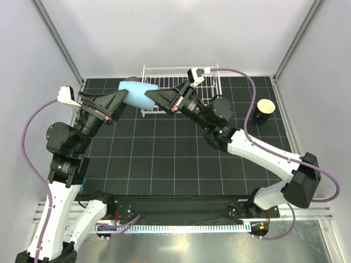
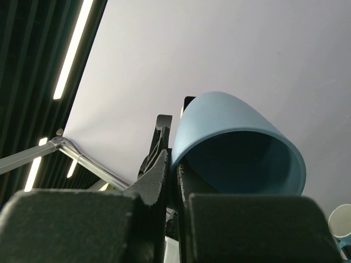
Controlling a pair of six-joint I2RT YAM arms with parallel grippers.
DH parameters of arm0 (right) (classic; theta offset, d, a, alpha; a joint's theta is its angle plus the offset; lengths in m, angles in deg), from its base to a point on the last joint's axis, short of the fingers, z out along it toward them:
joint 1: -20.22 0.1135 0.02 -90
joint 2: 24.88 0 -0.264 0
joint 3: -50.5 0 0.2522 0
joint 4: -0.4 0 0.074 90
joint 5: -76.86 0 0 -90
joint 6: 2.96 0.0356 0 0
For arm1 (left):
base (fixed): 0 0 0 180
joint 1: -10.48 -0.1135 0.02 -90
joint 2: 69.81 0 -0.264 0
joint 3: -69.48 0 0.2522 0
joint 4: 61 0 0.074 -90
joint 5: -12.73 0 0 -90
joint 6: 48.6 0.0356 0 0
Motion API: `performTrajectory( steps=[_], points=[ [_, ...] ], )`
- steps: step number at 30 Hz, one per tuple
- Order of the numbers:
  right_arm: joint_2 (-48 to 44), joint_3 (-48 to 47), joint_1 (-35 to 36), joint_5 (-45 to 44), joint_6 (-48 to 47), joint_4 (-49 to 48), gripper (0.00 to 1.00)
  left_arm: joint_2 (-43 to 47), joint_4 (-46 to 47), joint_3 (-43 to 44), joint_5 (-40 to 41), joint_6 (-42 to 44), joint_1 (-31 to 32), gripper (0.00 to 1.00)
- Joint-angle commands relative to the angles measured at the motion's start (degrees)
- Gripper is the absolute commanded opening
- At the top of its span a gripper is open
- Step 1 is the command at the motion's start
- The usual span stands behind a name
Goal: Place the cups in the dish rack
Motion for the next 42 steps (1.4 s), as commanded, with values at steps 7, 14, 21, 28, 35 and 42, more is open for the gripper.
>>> performTrajectory(
  steps=[7, 14, 21, 28, 35, 42],
  points=[
    [3.4, -3.6, 0.6, -0.1, 3.3, -6.7, 0.04, -0.2, 6.4, -0.3, 1.9, -0.1, 0.2, 0.82],
    [2.7, -2.1, 1.0, -0.3, 3.9, -7.1, 0.04, -0.1, 6.5, -0.1, 2.5, 0.8, 0.1, 0.83],
    [1.5, -0.3, 1.7, -1.1, 3.6, -6.2, 0.04, 0.5, 6.5, -0.8, 2.9, 0.8, 0.1, 0.86],
    [1.9, -0.3, 2.3, -1.6, 3.4, -6.1, 0.04, 0.8, 5.6, -1.1, 3.0, 1.2, 0.1, 0.62],
    [1.0, 0.4, 2.3, -1.0, 2.0, -3.5, 0.16, 0.3, 4.0, -0.4, 1.2, 4.5, 0.1, 0.07],
    [-4.1, -0.8, 2.3, 0.3, -6.4, 13.1, 0.57, -0.3, -0.8, 1.8, 1.0, 9.1, 0.1, 0.00]
  ],
)
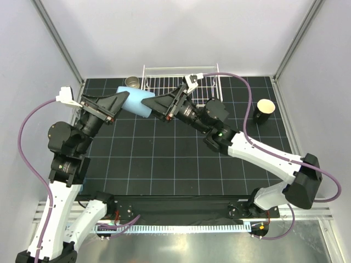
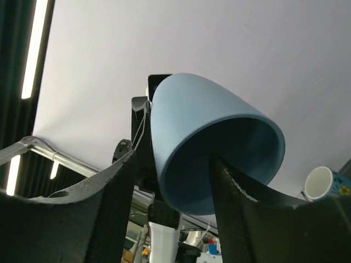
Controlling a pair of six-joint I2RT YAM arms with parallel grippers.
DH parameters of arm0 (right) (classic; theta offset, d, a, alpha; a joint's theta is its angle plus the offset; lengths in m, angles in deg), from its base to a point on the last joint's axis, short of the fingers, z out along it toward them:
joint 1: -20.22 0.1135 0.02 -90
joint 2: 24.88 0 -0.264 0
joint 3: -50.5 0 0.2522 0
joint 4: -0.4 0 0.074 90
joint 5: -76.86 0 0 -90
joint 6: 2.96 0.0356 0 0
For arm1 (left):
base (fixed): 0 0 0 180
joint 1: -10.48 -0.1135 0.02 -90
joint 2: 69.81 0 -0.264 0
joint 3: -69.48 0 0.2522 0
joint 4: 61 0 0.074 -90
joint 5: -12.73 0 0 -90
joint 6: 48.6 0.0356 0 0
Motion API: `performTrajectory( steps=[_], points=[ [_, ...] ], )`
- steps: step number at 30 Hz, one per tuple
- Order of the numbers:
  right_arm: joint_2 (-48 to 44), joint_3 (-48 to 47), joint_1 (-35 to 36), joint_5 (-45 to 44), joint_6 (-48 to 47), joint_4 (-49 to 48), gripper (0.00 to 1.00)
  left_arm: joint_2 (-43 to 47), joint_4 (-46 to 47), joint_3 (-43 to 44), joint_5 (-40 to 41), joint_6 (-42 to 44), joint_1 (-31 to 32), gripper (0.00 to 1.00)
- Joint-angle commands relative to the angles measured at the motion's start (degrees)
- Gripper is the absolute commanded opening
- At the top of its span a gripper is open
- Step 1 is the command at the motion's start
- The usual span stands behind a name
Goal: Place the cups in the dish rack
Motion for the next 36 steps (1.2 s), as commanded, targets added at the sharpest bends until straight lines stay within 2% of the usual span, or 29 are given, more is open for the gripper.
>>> performTrajectory(
  steps=[1, 3, 4, 6, 7, 9, 10, 13, 19, 23, 27, 32, 35, 36],
  points=[
    [-5.6, -1.8, 0.1, 0.5, -7.3, 13.5, 0.58, -0.6, -2.5, 4.1, -1.0, 5.2, 0.1, 0.00],
    [-8.2, -2.9, 0.1, -0.1, -10.6, 20.9, 0.59, -1.1, -6.5, 5.8, -0.9, 7.4, 0.1, 0.00],
    [-9.0, -4.3, 0.1, -0.5, -14.5, 28.8, 0.60, -1.8, -8.0, 7.6, -0.8, 9.9, 0.1, 0.00],
    [-11.7, -6.5, 0.0, -2.3, -17.7, 37.4, 0.61, -2.6, -11.8, 9.2, -0.6, 12.3, 0.1, 0.00],
    [-12.7, -7.2, -0.1, -3.0, -21.0, 45.6, 0.61, -3.4, -13.2, 10.5, -0.3, 14.3, 0.1, 0.00],
    [-15.6, -8.3, 0.0, -4.2, -24.0, 52.8, 0.61, -4.5, -17.5, 12.1, 0.0, 16.7, 0.1, 0.00],
    [-16.5, -8.5, 0.0, -4.6, -25.1, 60.0, 0.61, -6.1, -19.6, 13.0, 0.4, 19.1, 0.1, 0.00],
    [-20.6, -8.2, 0.0, -6.4, -28.2, 72.3, 0.60, -8.7, -25.5, 16.5, 1.9, 23.0, 0.1, 0.00],
    [-27.6, -8.9, 0.0, -10.3, -33.4, 89.2, 0.57, -14.5, -28.0, 19.0, 5.2, 28.5, 0.1, 0.00],
    [-33.7, -5.3, 0.0, -10.2, -32.9, 93.9, 0.56, -18.9, -27.9, 19.7, 5.4, 29.0, 0.3, 0.00],
    [-37.4, -2.7, 0.0, -10.3, -34.5, 98.2, 0.54, -23.8, -24.0, 20.1, 11.2, 30.5, 2.1, 0.00],
    [-40.6, -1.5, 0.0, -10.3, -37.2, 101.3, 0.54, -32.7, -19.9, 27.1, 17.5, 32.8, 5.2, 0.00],
    [-40.7, -4.5, 0.0, -14.1, -38.0, 104.3, 0.54, -40.7, -17.4, 33.9, 20.7, 36.1, 7.6, 0.00],
    [-40.1, -8.5, 0.0, -17.5, -38.5, 105.9, 0.54, -43.4, -16.7, 36.1, 21.3, 37.6, 7.9, 0.00]
  ],
)
